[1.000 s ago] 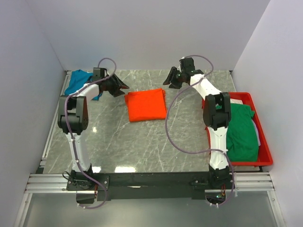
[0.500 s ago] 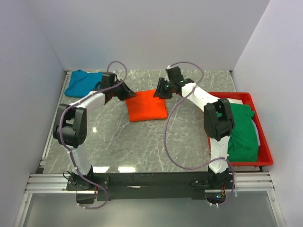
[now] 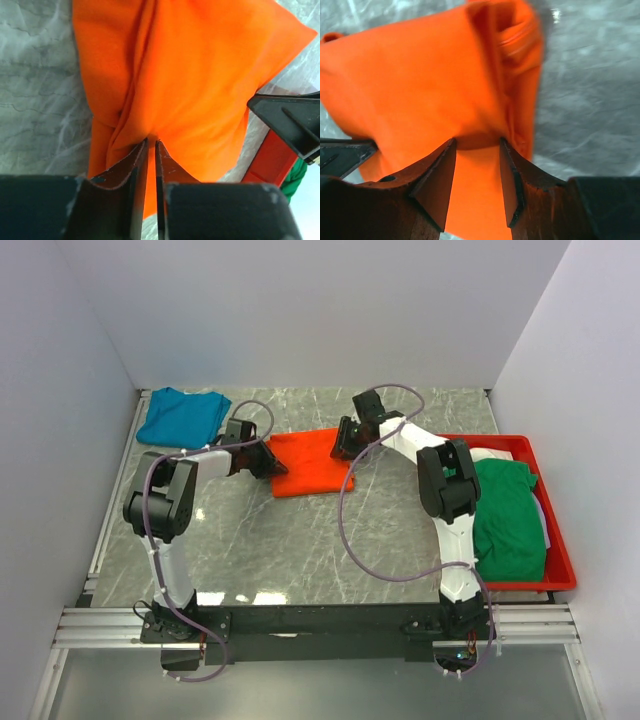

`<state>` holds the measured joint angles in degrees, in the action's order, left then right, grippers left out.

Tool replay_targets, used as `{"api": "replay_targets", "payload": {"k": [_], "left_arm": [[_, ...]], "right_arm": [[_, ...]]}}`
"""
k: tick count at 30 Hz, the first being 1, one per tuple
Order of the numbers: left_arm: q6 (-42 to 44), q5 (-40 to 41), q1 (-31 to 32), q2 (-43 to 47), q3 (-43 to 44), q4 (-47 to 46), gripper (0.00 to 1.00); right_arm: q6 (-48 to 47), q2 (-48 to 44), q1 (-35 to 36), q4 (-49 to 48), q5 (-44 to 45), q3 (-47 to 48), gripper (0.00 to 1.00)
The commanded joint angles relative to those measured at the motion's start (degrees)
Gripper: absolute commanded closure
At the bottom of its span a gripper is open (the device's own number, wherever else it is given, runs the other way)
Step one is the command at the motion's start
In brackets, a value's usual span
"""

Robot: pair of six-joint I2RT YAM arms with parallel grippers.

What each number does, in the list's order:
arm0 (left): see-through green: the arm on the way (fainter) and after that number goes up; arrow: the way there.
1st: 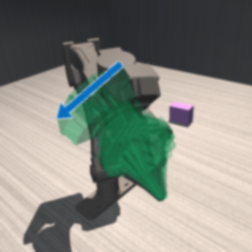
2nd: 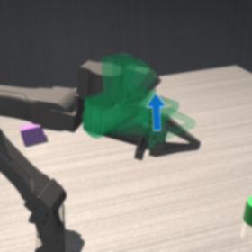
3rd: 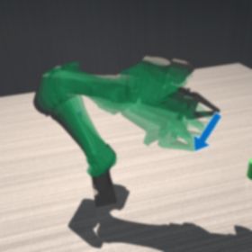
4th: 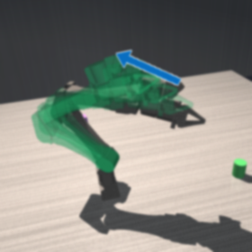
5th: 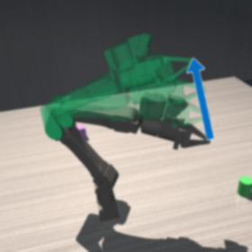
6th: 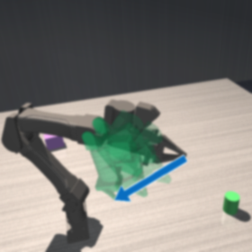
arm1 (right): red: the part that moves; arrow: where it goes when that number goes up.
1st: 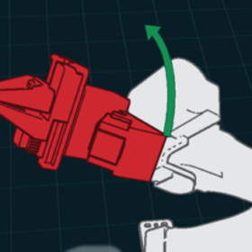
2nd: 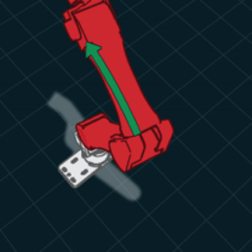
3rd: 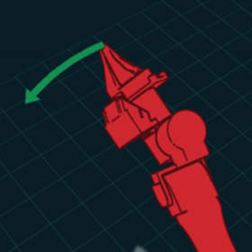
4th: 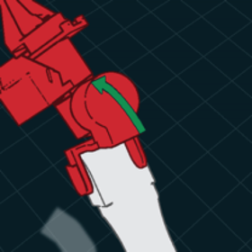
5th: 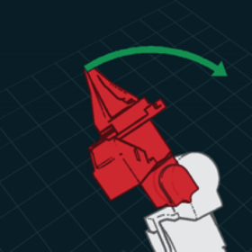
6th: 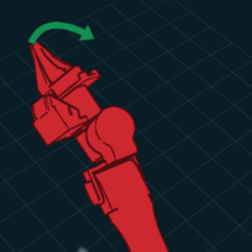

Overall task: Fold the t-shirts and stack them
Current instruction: Fold the tshirt

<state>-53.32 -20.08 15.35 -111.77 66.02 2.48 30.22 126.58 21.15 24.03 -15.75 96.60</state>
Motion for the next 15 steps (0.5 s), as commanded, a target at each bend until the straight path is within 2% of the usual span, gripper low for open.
{"api": "replay_targets", "payload": {"k": [1, 4, 5, 7, 8, 15], "left_arm": [[1.29, 1.88, -0.5, -0.82, 1.57, -0.72, 0.83], [2.43, 0.3, -0.94, -0.12, 2.27, -0.2, 0.74], [3.3, 1.43, -1.11, 0.4, 2.79, 0.59, 0.66], [4.1, 2.67, -2.08, 2.51, 3.24, 1.99, 0.59], [4.54, 3.28, -2.43, 3.3, 3.33, 3.57, 0.52], [5.95, 3.64, -5.6, 4.72, 3.41, 6.83, 0.36]], "right_arm": [[0.11, 0.68, -1.11, 0.58, -0.16, 2.72, 0.53], [-0.25, -0.28, -1.2, 0.05, -0.6, 2.11, 0.53], [-0.25, -1.16, -1.2, -0.3, -0.6, 1.58, 0.53], [-0.42, -1.78, -1.28, -0.13, -0.6, 1.66, 0.53], [-0.51, -2.21, -1.2, -0.04, -0.77, 1.93, 0.53], [-0.07, -5.29, -1.2, -0.48, -1.74, 1.4, 0.53]]}}
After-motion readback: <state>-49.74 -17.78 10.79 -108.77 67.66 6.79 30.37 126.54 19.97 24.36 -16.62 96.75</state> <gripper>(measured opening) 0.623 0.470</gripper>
